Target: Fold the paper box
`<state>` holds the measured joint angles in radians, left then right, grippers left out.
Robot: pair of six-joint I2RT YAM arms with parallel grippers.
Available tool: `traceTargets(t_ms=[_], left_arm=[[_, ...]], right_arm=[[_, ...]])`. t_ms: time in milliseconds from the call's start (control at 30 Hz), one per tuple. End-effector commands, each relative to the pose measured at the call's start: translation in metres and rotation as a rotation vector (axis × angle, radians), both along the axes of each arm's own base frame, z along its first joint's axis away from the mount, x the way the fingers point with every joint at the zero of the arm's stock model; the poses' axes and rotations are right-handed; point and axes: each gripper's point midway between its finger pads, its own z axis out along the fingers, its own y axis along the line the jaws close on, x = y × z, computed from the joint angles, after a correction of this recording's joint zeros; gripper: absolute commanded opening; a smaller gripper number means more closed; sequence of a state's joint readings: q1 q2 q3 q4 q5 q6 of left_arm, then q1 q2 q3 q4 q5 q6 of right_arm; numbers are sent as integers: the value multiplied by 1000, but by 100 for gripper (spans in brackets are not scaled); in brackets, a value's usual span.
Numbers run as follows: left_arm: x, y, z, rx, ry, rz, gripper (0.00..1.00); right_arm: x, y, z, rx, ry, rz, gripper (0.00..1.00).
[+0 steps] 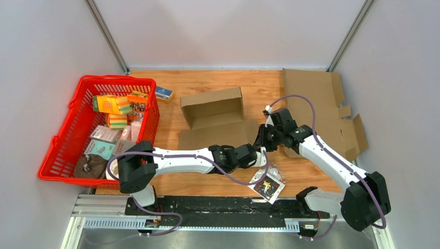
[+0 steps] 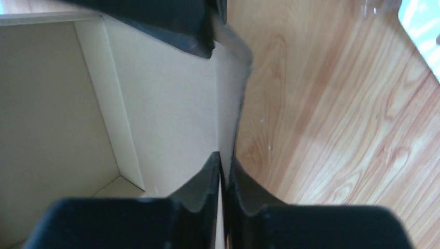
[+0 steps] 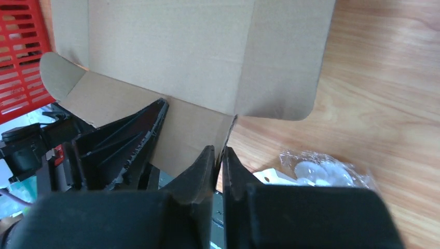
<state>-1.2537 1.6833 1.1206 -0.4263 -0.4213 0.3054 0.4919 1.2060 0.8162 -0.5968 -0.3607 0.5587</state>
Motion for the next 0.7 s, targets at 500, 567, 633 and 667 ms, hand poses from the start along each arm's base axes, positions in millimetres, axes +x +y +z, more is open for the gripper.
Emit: traceTargets(t_ms=[500, 567, 633, 667], left_arm=[[41, 42, 205, -743, 173, 841, 0], [53, 50, 215, -862, 281, 942, 0], [61, 50, 222, -1005, 393, 1090, 0], [64, 52, 224, -1051, 444, 1136, 0]], right_arm=[[43, -134, 159, -402, -713, -383, 100], [40, -112, 140, -357, -689, -260, 100], [35, -78, 145, -263, -755, -149, 100], [26, -63, 136, -215, -781, -85, 100]])
